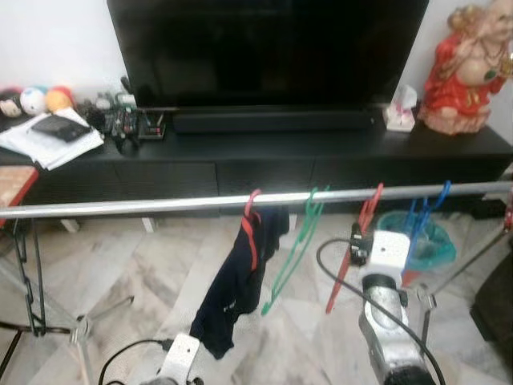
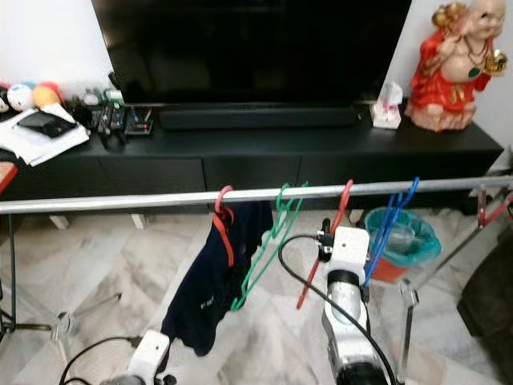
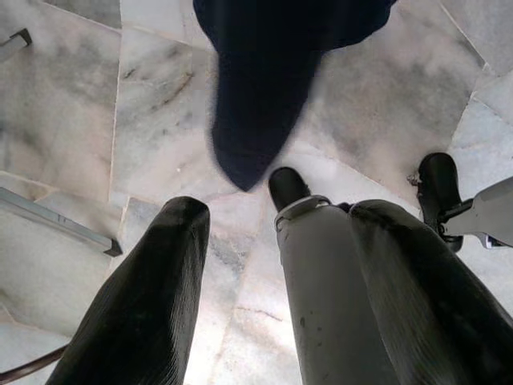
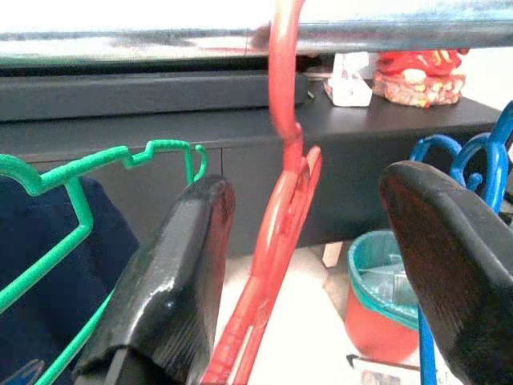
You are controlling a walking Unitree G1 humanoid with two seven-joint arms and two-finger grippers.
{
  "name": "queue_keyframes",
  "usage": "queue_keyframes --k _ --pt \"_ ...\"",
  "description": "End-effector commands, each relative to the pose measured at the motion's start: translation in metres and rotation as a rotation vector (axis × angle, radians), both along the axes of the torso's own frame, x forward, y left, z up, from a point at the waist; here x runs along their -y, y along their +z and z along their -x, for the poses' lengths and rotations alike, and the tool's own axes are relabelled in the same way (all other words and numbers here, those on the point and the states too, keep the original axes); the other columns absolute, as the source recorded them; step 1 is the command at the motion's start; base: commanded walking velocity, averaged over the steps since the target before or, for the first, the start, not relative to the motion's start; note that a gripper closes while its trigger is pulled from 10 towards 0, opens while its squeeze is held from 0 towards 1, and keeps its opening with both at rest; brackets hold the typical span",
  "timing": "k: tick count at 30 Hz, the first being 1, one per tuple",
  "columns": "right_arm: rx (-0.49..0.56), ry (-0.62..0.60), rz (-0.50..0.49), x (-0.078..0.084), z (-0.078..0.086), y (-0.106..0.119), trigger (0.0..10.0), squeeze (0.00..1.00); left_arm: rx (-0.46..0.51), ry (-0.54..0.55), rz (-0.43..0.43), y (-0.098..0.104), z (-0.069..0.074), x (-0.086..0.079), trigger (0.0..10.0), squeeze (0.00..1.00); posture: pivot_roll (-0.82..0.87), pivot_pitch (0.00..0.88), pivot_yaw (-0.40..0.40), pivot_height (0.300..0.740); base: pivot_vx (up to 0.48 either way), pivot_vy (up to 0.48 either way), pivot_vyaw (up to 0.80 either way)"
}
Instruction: Hang hanger
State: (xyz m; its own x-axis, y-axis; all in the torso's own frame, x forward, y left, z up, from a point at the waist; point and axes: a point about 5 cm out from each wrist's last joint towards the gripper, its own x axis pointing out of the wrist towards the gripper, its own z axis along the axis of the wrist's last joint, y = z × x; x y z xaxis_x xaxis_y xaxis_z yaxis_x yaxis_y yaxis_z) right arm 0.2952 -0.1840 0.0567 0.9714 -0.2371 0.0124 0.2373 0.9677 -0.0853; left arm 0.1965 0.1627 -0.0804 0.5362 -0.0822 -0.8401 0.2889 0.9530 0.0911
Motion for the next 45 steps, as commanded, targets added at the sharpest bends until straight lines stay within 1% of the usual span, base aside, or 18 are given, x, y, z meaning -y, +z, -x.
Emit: queue_keyframes --k 1,4,11,13,21,23,24,25,28,30,37,41,42,43,45 --pt "0.017 0.006 -0.001 -0.002 -0.001 0.004 10.0 0.00 -0.004 0.001 -0.011 -0.001 0.003 -0.002 10.0 0.00 0.09 0.000 -0.013 0.740 0.000 0.000 0.00" --pt "0.017 0.010 -0.002 -0.004 0.001 0.006 10.0 0.00 -0.007 0.001 -0.012 -0.002 0.004 -0.002 10.0 0.00 0.09 0.000 -0.015 0.740 0.000 0.000 0.00" --pt "0.017 0.020 -0.008 -0.008 -0.001 0.009 10.0 0.00 -0.010 0.003 -0.009 -0.003 0.006 -0.002 10.0 0.00 0.09 0.000 -0.017 0.740 -0.277 0.000 0.00" --pt "0.015 0.019 -0.009 -0.008 0.000 0.009 10.0 0.00 -0.013 0.002 -0.010 -0.004 0.009 -0.004 10.0 0.00 0.09 0.000 -0.015 0.740 -0.281 0.000 0.00" --pt "-0.005 0.006 -0.009 -0.007 0.001 0.007 10.0 0.00 -0.016 -0.002 -0.011 -0.005 0.012 -0.007 10.0 0.00 0.09 0.000 -0.013 0.740 -0.283 0.000 0.00" --pt "-0.009 0.005 -0.009 -0.007 0.000 0.007 10.0 0.00 -0.025 0.000 -0.016 -0.008 0.023 -0.018 10.0 0.00 0.09 0.000 -0.013 0.740 -0.274 0.000 0.00" --pt "-0.009 0.005 -0.009 -0.007 0.000 0.007 10.0 0.00 -0.025 0.000 -0.016 -0.008 0.023 -0.018 10.0 0.00 0.09 0.000 -0.013 0.740 -0.274 0.000 0.00" --pt "-0.010 0.005 -0.009 -0.007 0.000 0.007 10.0 0.00 -0.028 0.001 -0.019 -0.009 0.027 -0.023 10.0 0.00 0.09 0.000 -0.013 0.740 -0.277 0.000 0.00" --pt "-0.011 0.004 -0.010 -0.007 -0.002 0.007 10.0 0.00 -0.043 0.010 -0.026 -0.013 0.044 -0.039 10.0 0.00 0.09 0.000 -0.014 0.740 -0.276 0.000 0.00" --pt "-0.010 0.004 -0.011 -0.007 -0.003 0.008 10.0 0.00 -0.039 0.013 -0.026 -0.012 0.043 -0.044 10.0 0.00 0.09 0.000 -0.016 0.740 -0.270 0.000 0.00" --pt "-0.012 0.000 -0.010 -0.007 -0.003 0.008 10.0 0.00 -0.027 0.015 -0.019 -0.009 0.039 -0.048 10.0 0.00 0.09 0.000 -0.016 0.740 -0.265 0.000 0.00" --pt "-0.027 -0.003 -0.009 -0.006 -0.004 0.006 10.0 0.00 -0.022 0.014 -0.014 -0.009 0.036 -0.042 10.0 0.00 0.09 0.000 -0.019 0.740 -0.262 0.000 0.00" --pt "-0.032 -0.003 -0.009 -0.006 -0.004 0.006 10.0 0.00 -0.022 0.013 -0.012 -0.009 0.034 -0.037 10.0 0.00 0.10 0.000 -0.020 0.740 -0.262 0.000 0.00" --pt "-0.032 -0.003 -0.009 -0.006 -0.004 0.006 10.0 0.00 -0.022 0.013 -0.012 -0.009 0.034 -0.037 10.0 0.00 0.10 0.000 -0.020 0.740 -0.262 0.000 0.00" --pt "-0.045 -0.004 -0.010 -0.005 -0.006 0.004 10.0 0.00 -0.020 0.012 -0.007 -0.009 0.029 -0.028 10.0 0.00 0.10 0.000 -0.020 0.740 -0.261 0.000 0.00"
